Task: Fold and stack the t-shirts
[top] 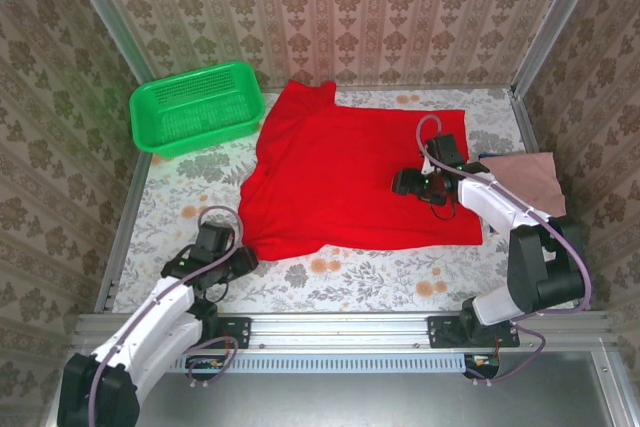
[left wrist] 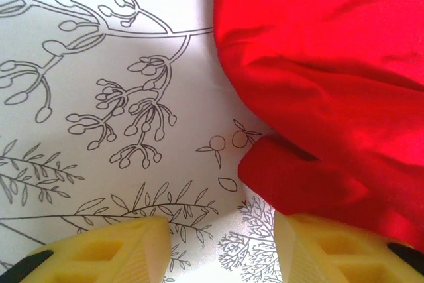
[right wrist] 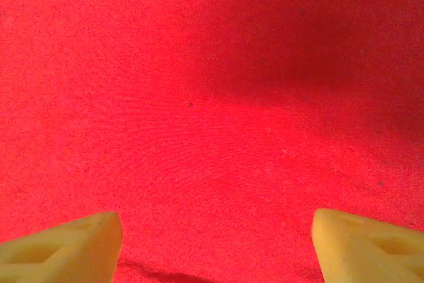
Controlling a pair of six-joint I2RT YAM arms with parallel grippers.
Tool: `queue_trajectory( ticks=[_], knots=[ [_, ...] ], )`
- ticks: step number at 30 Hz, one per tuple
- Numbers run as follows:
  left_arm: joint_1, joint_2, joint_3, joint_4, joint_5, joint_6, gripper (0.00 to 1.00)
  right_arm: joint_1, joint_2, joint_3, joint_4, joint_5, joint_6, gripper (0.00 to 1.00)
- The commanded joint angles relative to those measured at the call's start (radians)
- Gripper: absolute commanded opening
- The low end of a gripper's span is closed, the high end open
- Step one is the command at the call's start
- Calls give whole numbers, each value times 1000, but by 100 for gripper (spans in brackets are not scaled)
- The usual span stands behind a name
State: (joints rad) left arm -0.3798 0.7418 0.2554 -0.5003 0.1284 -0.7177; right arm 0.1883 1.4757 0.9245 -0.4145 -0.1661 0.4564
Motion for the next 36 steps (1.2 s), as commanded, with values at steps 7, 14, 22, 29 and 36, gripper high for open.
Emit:
queue_trajectory(
  ticks=[7,14,22,29,36],
  knots=[
    [-17,168,42,263,60,56,50,14,2,-12,33,-17,37,76],
    [-28,190,70,306,88,62,55,23,27,3,45,-27,42,76],
    [-30,340,147,377,149,102,56,30,44,-1,58,-33,47,76],
    [-58,464,247,376,230,147,48,31,51,-4,61,-35,47,76],
    [-67,436,278,326,252,154,41,33,53,-10,67,-36,50,76]
  ],
)
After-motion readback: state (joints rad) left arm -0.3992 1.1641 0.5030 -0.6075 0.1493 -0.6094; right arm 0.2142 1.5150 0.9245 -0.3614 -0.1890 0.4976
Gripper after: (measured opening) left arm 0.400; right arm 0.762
